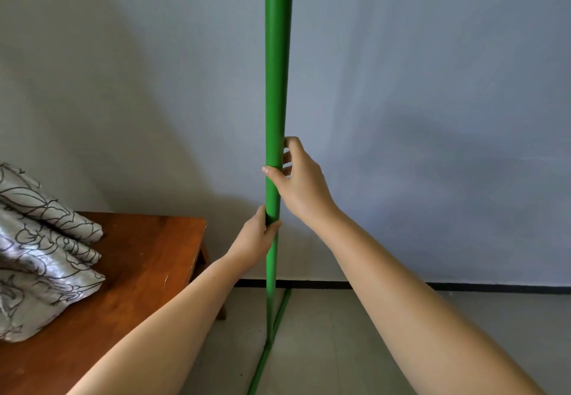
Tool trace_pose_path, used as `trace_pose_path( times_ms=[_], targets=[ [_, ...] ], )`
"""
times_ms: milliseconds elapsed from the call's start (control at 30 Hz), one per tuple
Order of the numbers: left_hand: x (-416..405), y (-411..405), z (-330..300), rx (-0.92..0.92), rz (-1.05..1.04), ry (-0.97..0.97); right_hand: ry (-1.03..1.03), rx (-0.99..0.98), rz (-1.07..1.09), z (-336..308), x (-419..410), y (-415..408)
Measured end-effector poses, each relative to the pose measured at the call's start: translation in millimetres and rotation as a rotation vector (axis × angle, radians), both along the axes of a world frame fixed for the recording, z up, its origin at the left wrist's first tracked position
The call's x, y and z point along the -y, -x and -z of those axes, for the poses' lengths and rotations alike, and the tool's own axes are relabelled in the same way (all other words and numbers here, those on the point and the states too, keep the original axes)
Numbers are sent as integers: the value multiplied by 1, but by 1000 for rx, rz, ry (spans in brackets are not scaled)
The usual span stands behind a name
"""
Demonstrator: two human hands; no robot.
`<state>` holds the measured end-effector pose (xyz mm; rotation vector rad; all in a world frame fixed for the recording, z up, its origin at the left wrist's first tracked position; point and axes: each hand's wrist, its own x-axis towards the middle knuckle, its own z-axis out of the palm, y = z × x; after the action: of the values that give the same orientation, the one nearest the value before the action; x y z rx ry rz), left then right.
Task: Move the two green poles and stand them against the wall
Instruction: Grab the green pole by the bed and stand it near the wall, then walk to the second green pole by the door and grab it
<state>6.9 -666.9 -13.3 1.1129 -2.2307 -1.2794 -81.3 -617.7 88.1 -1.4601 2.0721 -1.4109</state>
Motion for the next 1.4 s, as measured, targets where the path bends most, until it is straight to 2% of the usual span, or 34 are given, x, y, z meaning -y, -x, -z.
trace_pose_path(
  times_ms=[167,300,467,633,800,933,1067,1233,1400],
  targets=[
    [-6,-6,1,-13,-35,-7,-62,179,-121,6,-29,13],
    [-29,-32,4,-80,-61,49,-129,237,-59,38,-103,32],
    [-91,-78,17,-180,52,-28,-182,413,182,96,-237,20],
    [-152,-85,36,-157,227,-155,-191,607,520,143,-352,-29],
    [-204,-57,53,-120,340,-271,-46,736,919,162,-423,-78],
    [-239,-18,60,-39,445,-315,79,819,1152,165,-463,-88],
    [-288,34,62,23,562,-324,157,835,1278,170,-512,-68],
    [-371,104,56,-5,687,-339,200,803,1375,177,-586,-32],
    [-440,164,56,64,823,-284,292,892,1467,188,-653,-6]
  ],
)
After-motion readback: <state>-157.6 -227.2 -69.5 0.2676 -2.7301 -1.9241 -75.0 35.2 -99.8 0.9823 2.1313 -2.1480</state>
